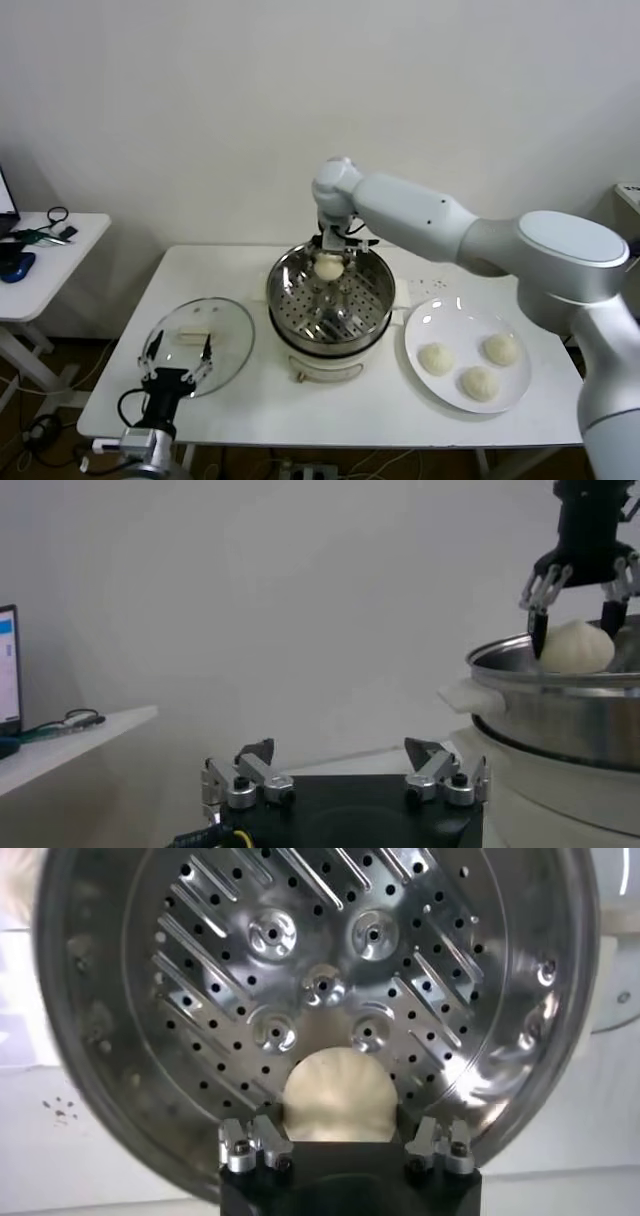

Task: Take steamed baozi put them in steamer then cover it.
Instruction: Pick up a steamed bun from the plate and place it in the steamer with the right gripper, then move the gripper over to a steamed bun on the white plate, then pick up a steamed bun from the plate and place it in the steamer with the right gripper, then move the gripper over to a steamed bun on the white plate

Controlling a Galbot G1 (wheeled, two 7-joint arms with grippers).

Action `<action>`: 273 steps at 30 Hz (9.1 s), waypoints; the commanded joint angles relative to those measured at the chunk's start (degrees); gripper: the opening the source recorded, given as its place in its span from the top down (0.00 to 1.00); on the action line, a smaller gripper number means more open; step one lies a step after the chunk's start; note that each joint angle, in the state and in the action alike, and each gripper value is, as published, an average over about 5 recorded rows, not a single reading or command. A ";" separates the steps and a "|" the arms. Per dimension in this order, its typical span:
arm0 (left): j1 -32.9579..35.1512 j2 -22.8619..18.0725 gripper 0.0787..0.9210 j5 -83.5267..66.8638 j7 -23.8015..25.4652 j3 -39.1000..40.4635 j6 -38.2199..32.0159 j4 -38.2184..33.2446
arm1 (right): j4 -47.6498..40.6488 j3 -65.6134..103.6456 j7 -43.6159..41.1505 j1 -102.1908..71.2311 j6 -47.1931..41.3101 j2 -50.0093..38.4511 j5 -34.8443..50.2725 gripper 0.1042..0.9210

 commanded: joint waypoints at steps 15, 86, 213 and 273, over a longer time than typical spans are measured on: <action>0.19 -0.24 0.12 0.04 -0.15 -0.06 -0.19 0.31 | -1.32 0.23 -1.94 -1.77 -1.50 0.55 0.95 0.12; 1.42 -0.68 0.12 1.38 -0.23 0.95 0.48 -0.74 | 16.78 -2.70 4.33 -14.99 -49.39 -38.59 41.55 0.12; 2.23 -0.16 0.12 0.88 -0.25 1.80 -0.43 -0.84 | 15.00 -23.01 8.92 16.29 -53.59 -9.01 72.31 0.12; 3.30 -2.03 0.12 3.11 -0.59 1.30 0.12 -0.29 | 23.82 -6.43 3.34 -14.25 -48.40 -49.02 36.58 0.12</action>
